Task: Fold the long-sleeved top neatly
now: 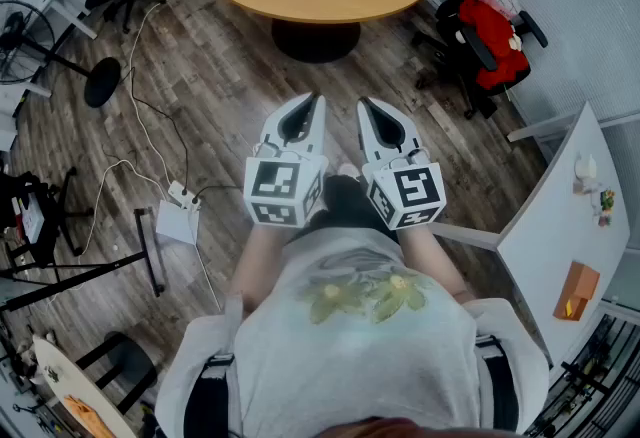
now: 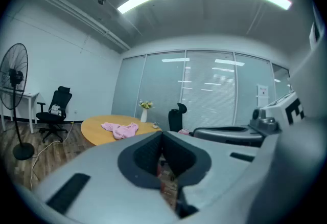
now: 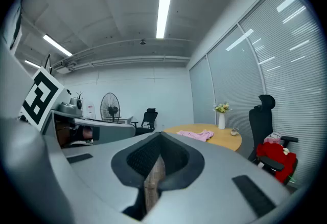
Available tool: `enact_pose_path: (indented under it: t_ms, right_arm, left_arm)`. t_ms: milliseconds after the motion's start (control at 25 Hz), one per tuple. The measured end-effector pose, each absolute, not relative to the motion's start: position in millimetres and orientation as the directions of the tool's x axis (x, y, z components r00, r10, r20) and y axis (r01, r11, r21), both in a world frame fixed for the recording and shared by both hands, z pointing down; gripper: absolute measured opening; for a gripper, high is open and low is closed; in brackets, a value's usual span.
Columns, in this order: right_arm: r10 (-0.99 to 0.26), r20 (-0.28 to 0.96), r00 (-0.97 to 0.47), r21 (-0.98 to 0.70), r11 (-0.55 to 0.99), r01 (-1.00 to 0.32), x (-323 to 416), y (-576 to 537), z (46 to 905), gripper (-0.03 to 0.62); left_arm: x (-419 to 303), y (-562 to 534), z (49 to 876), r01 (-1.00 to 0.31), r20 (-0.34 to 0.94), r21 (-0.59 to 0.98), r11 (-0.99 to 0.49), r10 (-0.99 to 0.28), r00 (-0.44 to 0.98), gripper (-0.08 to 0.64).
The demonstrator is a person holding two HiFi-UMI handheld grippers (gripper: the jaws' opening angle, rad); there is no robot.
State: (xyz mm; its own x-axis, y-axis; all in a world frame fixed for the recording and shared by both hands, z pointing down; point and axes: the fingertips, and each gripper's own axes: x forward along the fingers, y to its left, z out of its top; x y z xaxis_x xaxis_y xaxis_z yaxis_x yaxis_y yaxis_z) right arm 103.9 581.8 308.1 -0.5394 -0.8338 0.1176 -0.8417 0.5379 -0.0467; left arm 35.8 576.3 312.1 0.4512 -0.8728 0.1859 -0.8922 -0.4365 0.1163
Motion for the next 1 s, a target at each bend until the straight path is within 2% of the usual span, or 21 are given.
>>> enact_pose_path:
  t_ms: [920, 960, 1000]
  right_arm:
    - [-0.835, 0.184, -0.519, -0.061, 0.517, -0.854, 76, 476, 332, 0.02]
    - [-0.836, 0.19, -0.515, -0.058, 0.514, -0.856, 77, 466, 333, 0.025]
    - [-0.834, 0.196, -0.515, -0.06, 0.514, -0.856, 79, 457, 334, 0.071]
  left_arm:
    - [5, 475, 332, -0.89, 0.23, 0.143, -0.432, -0.86, 0.455, 0.011]
    - [4, 465, 332, -0.893, 0.229, 0.144, -0.426, -0.864, 0.449, 0.019]
    - [3, 456, 333, -0.895, 0.227, 0.15, -0.42, -0.867, 0.445, 0.044]
